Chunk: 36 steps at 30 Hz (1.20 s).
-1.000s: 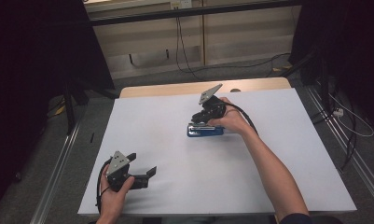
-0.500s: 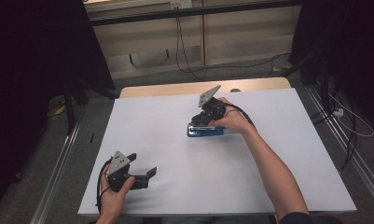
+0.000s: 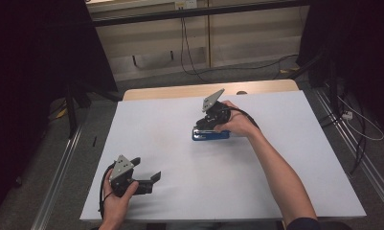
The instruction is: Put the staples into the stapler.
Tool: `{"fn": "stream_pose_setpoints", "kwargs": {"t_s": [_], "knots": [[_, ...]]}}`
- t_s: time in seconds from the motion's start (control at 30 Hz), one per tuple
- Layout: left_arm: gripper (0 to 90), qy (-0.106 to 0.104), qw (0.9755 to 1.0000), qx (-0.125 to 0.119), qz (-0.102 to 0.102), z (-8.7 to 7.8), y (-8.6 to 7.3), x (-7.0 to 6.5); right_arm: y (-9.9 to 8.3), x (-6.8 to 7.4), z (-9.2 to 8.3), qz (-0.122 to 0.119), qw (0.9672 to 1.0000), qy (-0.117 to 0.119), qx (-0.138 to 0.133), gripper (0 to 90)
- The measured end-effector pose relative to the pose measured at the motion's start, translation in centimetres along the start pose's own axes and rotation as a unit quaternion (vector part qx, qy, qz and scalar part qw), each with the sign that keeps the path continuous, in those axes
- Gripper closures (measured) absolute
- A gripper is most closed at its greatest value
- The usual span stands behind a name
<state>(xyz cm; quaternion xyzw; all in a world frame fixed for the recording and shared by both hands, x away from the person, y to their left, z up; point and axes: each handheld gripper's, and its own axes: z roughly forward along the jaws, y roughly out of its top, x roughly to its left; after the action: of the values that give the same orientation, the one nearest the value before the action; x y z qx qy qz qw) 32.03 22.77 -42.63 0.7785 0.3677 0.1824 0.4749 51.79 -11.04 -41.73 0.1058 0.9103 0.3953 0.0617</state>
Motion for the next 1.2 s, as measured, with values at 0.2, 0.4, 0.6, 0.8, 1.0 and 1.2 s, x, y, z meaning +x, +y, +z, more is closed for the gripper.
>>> {"fn": "stream_pose_setpoints", "kwargs": {"t_s": [0.2, 0.4, 0.6, 0.8, 1.0, 1.2], "knots": [[4.7, 0.001, 1.0, 0.0, -0.001, -0.04, 0.0, 0.01, -0.14, -0.08, 0.11, -0.003, 1.0, -0.003, 0.005, 79.5], [4.7, 0.0, 1.0, -0.001, -0.001, -0.03, 0.0, 0.0, -0.13, 0.0, 0.24, -0.009, 0.9999, -0.003, 0.009, 79.4], [4.7, 0.0, 1.0, -0.001, -0.001, -0.02, -0.01, 0.02, -0.14, 0.03, 0.32, -0.014, 0.9998, -0.004, 0.014, 79.5], [4.7, 0.001, 1.0, -0.001, -0.001, -0.01, 0.0, 0.02, -0.12, 0.08, 0.43, -0.013, 0.9998, -0.005, 0.017, 79.4], [4.7, -0.001, 1.0, 0.0, 0.002, 0.03, 0.01, 0.01, -0.1, 0.09, 0.46, -0.013, 0.9997, -0.005, 0.018, 79.4], [4.7, -0.002, 1.0, 0.002, 0.001, 0.09, 0.0, 0.02, -0.11, 0.07, 0.47, -0.011, 0.9998, -0.007, 0.018, 79.0]]}}
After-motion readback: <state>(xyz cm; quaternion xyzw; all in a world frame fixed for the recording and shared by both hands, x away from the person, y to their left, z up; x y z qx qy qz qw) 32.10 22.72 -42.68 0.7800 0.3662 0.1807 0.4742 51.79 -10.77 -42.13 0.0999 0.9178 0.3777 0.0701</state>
